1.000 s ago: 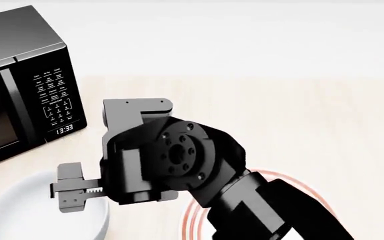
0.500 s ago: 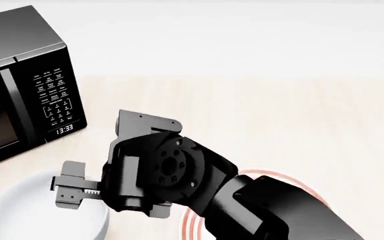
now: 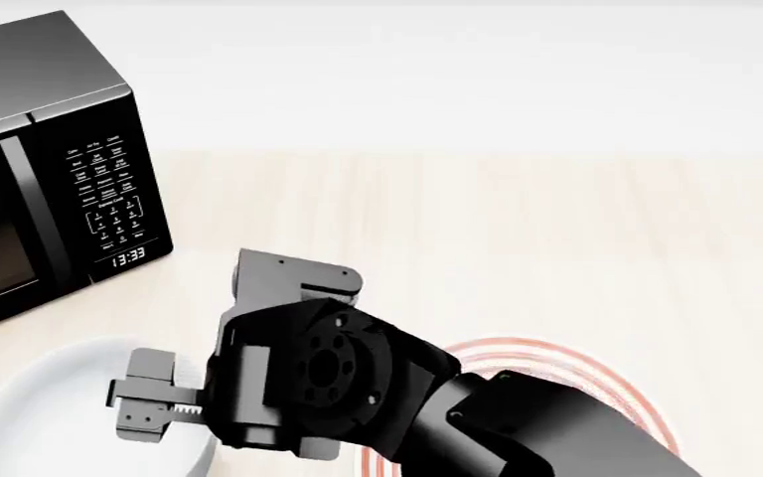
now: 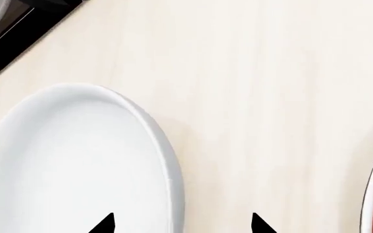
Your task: Put the white bowl to the right of the plate.
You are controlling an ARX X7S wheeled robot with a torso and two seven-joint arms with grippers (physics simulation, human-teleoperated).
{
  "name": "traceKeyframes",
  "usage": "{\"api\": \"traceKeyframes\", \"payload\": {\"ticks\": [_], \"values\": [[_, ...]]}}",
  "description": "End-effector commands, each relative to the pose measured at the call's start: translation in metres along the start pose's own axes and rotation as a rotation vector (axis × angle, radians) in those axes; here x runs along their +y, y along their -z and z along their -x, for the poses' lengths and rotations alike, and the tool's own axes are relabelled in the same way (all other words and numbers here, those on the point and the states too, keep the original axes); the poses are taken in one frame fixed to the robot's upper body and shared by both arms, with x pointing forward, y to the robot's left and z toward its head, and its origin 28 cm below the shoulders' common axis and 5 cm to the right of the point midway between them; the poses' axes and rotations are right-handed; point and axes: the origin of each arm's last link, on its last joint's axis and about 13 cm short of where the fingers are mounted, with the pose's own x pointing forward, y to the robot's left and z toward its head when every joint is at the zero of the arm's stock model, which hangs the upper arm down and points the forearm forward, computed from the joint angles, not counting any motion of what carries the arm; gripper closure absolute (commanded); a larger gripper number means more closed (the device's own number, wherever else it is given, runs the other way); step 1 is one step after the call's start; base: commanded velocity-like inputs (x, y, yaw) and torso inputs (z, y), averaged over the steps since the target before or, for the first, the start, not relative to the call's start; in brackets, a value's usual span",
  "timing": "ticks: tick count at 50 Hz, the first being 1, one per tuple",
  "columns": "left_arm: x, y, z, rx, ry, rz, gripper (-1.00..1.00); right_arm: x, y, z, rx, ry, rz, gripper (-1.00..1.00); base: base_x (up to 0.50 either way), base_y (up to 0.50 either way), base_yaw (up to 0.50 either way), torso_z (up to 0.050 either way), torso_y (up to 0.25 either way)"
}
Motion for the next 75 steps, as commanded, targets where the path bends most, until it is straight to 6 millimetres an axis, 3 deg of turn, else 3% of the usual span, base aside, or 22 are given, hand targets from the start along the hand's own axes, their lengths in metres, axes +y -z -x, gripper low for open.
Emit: {"api": "traceKeyframes", "payload": {"ticks": [1, 30, 74, 75], "values": [[-0.001, 0.000, 0.001, -0.003, 0.005, -0.001, -1.00, -0.003, 0.009, -0.006, 0.017, 0.005, 0.024, -1.00, 0.00, 0.00, 0.00, 0.000, 0.000], [-0.001, -0.003, 0.005, -0.019, 0.013, -0.004, -1.00, -0.011, 0.013, -0.014, 0.041, -0.130, -0.020, -1.00, 0.00, 0.00, 0.00, 0.000, 0.000], [-0.001, -0.006, 0.008, -0.033, 0.022, -0.001, -1.00, -0.017, 0.031, -0.027, 0.082, -0.114, -0.004, -1.00, 0.00, 0.00, 0.00, 0.000, 0.000], [-0.001, -0.006, 0.008, -0.033, 0.022, -0.001, -1.00, -0.018, 0.031, -0.027, 0.079, -0.110, -0.004, 1.00, 0.00, 0.00, 0.00, 0.000, 0.000]]}}
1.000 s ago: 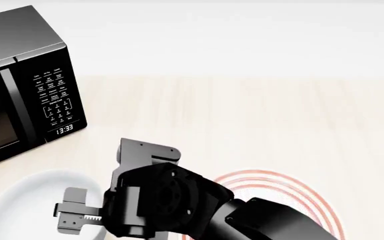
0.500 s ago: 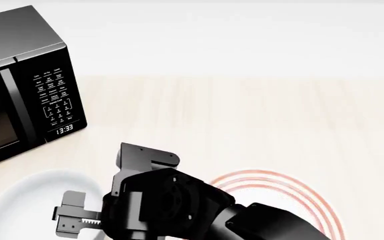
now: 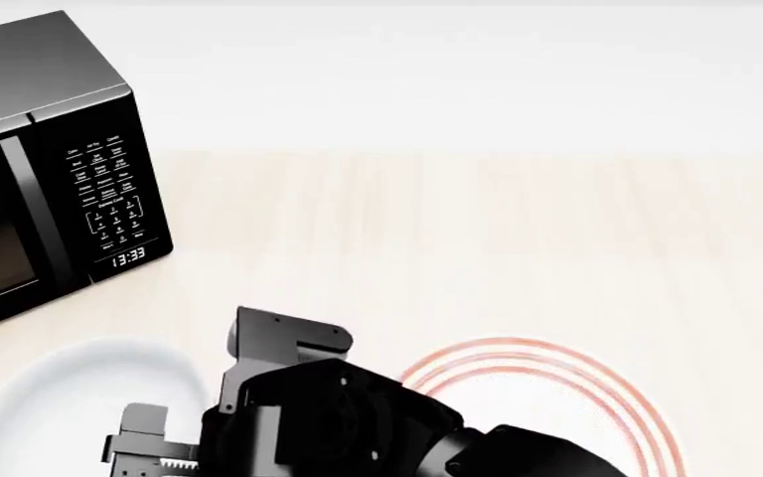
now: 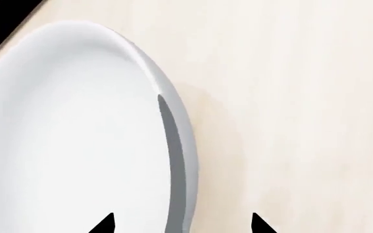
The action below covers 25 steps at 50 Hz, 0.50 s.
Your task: Put the white bowl to the right of the plate.
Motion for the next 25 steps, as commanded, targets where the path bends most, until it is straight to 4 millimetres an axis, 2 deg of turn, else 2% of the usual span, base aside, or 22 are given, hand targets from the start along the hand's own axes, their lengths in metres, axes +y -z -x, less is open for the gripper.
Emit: {"api": "traceKeyframes", "payload": {"ticks": [1, 17, 25], "values": [[0.000, -0.001, 0.001, -0.003, 0.003, 0.000, -1.00, -0.002, 0.003, -0.002, 0.012, 0.011, 0.006, 1.00, 0.00, 0.00, 0.00, 0.000, 0.000], [0.000, -0.001, 0.002, -0.007, 0.007, 0.002, -1.00, 0.001, -0.003, 0.002, -0.018, 0.040, 0.029, 1.00, 0.00, 0.00, 0.00, 0.000, 0.000], [0.000, -0.001, 0.001, -0.003, 0.009, 0.004, -1.00, 0.016, -0.017, 0.018, -0.063, 0.103, 0.040, 1.00, 0.00, 0.00, 0.00, 0.000, 0.000]]}}
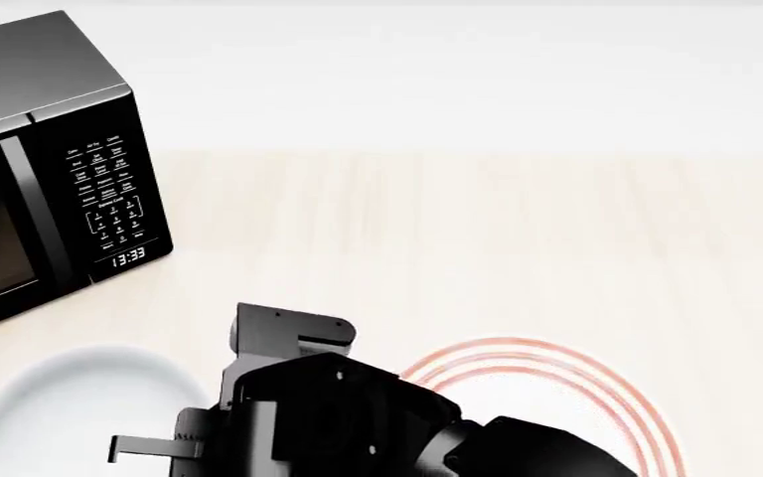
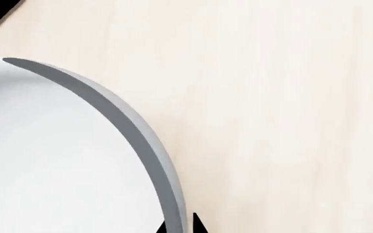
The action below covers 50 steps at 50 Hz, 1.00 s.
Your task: Put the white bowl to the right of the plate.
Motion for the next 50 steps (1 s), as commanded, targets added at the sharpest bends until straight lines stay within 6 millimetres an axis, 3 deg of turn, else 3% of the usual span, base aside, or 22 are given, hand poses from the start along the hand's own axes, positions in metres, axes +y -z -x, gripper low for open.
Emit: {"api": "traceKeyframes", "payload": {"ticks": [1, 14, 29, 50], "values": [[0.000, 0.000, 0.000, 0.002, 0.004, 0.003, -1.00, 0.014, -0.018, 0.018, -0.064, 0.045, 0.012, 1.00, 0.00, 0.00, 0.00, 0.000, 0.000], [0.001, 0.000, 0.000, 0.001, 0.000, 0.005, -1.00, 0.020, -0.027, 0.058, -0.180, 0.025, 0.121, 1.00, 0.00, 0.00, 0.00, 0.000, 0.001], [0.001, 0.000, 0.000, 0.001, -0.001, 0.003, -1.00, 0.020, -0.030, 0.094, -0.256, 0.035, 0.107, 1.00, 0.00, 0.00, 0.00, 0.000, 0.000], [0.000, 0.003, -0.001, 0.005, -0.004, -0.010, -1.00, -0.019, -0.062, 0.141, -0.392, 0.148, -0.060, 1.00, 0.00, 0.00, 0.00, 0.000, 0.000]]}}
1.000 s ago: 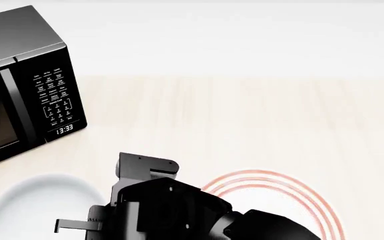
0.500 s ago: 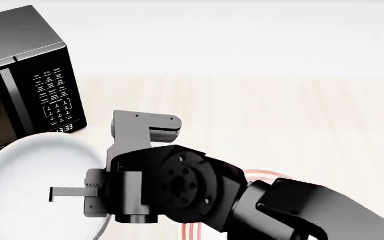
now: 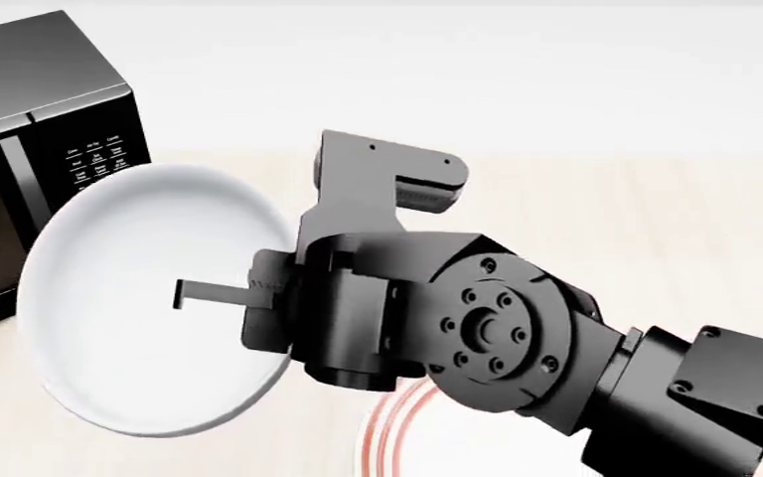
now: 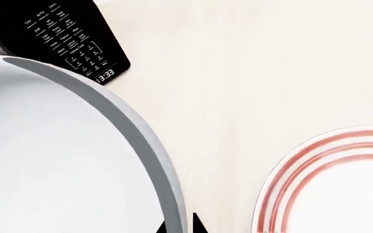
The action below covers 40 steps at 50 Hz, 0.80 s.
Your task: Put the white bowl to the right of the plate.
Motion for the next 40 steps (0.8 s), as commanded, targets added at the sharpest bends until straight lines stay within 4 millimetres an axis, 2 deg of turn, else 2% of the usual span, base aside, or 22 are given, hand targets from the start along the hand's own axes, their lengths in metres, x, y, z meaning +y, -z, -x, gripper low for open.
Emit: {"api": "traceKeyframes", "payload": {"ticks": [1, 7, 14, 23, 40], "values": [[0.000, 0.002, -0.001, 0.003, -0.001, -0.006, -1.00, -0.018, -0.025, 0.020, -0.088, 0.046, -0.059, 1.00, 0.00, 0.00, 0.00, 0.000, 0.000], [0.000, 0.001, -0.001, 0.004, -0.003, -0.005, -1.00, -0.028, -0.035, 0.027, -0.099, 0.071, -0.084, 1.00, 0.00, 0.00, 0.00, 0.000, 0.000], [0.000, 0.001, -0.001, 0.005, -0.007, -0.004, -1.00, -0.042, -0.058, 0.043, -0.125, 0.083, -0.162, 1.00, 0.00, 0.00, 0.00, 0.000, 0.001], [-0.001, 0.002, -0.002, 0.008, -0.006, -0.006, -1.00, -0.060, -0.074, 0.054, -0.153, 0.116, -0.237, 1.00, 0.00, 0.00, 0.00, 0.000, 0.000], [-0.002, 0.004, -0.003, 0.018, 0.002, -0.006, -1.00, -0.117, -0.088, 0.060, -0.178, 0.192, -0.446, 1.00, 0.00, 0.00, 0.00, 0.000, 0.001]]}}
